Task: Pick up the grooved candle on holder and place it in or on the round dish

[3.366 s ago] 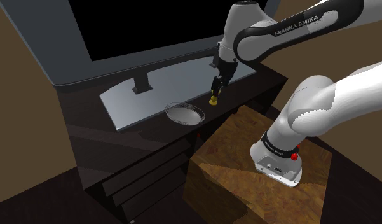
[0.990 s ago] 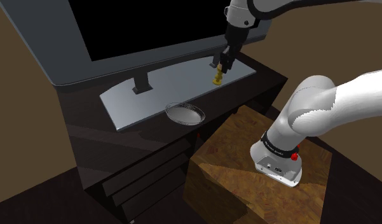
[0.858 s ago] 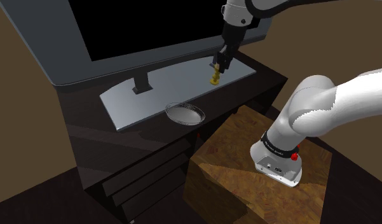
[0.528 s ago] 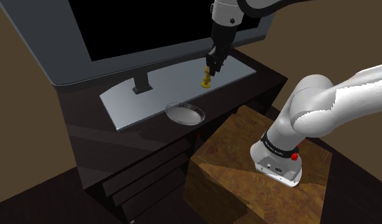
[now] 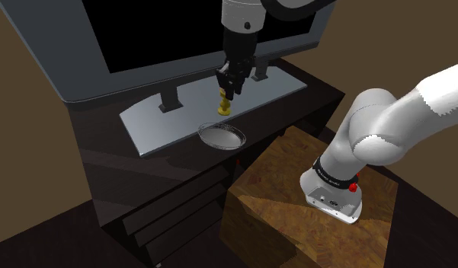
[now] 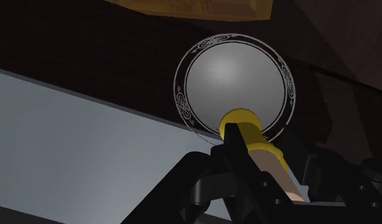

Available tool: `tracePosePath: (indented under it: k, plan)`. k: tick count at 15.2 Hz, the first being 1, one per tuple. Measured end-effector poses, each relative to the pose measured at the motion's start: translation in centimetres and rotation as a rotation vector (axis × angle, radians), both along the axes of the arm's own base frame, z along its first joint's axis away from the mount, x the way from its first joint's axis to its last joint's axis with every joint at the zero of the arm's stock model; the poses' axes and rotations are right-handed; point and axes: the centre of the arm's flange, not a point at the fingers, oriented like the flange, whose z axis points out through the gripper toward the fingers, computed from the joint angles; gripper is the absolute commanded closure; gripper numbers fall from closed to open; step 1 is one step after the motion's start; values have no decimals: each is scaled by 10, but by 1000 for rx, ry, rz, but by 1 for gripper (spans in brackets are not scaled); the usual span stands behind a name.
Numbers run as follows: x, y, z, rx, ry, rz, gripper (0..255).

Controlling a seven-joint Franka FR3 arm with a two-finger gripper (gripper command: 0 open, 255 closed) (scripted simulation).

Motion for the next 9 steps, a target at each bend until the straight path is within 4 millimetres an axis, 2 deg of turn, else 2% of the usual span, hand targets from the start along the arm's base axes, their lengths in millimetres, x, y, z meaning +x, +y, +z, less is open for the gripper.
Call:
tracePosePath:
  k: [3, 9]
  plan:
    - [2, 14, -10, 0, 1, 0, 255]
    - [1, 16, -40, 0, 1, -1, 255]
